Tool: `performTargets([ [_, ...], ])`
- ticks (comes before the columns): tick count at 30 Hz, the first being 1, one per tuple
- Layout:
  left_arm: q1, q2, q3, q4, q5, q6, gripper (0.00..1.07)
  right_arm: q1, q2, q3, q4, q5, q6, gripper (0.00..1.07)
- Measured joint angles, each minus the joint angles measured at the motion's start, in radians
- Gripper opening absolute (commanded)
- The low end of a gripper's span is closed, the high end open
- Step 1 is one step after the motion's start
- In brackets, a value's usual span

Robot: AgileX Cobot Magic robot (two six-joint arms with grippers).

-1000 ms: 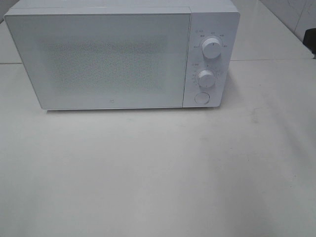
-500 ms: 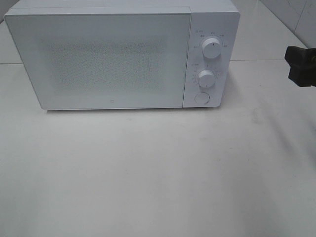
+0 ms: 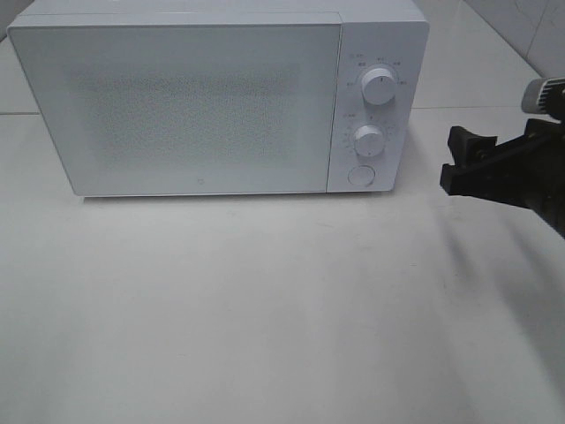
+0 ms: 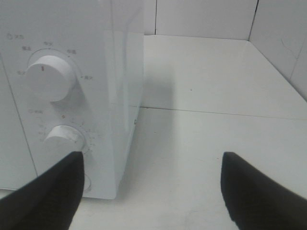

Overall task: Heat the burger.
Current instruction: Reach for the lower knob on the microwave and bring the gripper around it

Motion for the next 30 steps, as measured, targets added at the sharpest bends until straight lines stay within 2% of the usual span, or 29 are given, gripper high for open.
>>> performTargets([
  [1, 0.0, 0.0, 0.0, 0.0, 0.0, 0.0, 1.0, 0.0, 0.0, 0.0, 0.0, 0.0, 0.0, 0.76],
  [3, 0.0, 0.0, 0.0, 0.0, 0.0, 0.0, 1.0, 0.077, 0.044, 0.0, 0.057, -0.059, -0.01, 0.76],
  [4, 0.0, 0.0, 0.0, 0.0, 0.0, 0.0, 1.0, 0.077, 0.044, 0.0, 0.057, -0.059, -0.01, 0.76],
  [6, 0.0, 0.0, 0.0, 0.0, 0.0, 0.0, 1.0, 0.16, 0.089, -0.001, 0.155, -0.115, -0.025, 0.76],
  [7, 0.0, 0.0, 0.0, 0.0, 0.0, 0.0, 1.0, 0.16, 0.089, -0.001, 0.155, -0.115, -0.025, 0.76],
  [8, 0.0, 0.0, 0.0, 0.0, 0.0, 0.0, 1.0, 0.216, 0.114, -0.002, 0.221, -0.14, -0.027, 0.76],
  [13, 0.0, 0.0, 0.0, 0.0, 0.0, 0.0, 1.0, 0.3, 0.162, -0.009, 0.326, -0.148, -0.036, 0.76],
  [15, 0.0, 0.0, 0.0, 0.0, 0.0, 0.0, 1.0, 0.368, 0.203, -0.048, 0.377, -0.151, -0.045, 0.76],
  [22, 0.0, 0.0, 0.0, 0.0, 0.0, 0.0, 1.0, 0.417, 0.261, -0.103, 0.419, -0.153, -0.075, 0.76],
  [30, 0.0, 0.0, 0.0, 0.0, 0.0, 0.0, 1.0, 0.419, 0.313, -0.158, 0.425, -0.153, -0.075, 0.76],
])
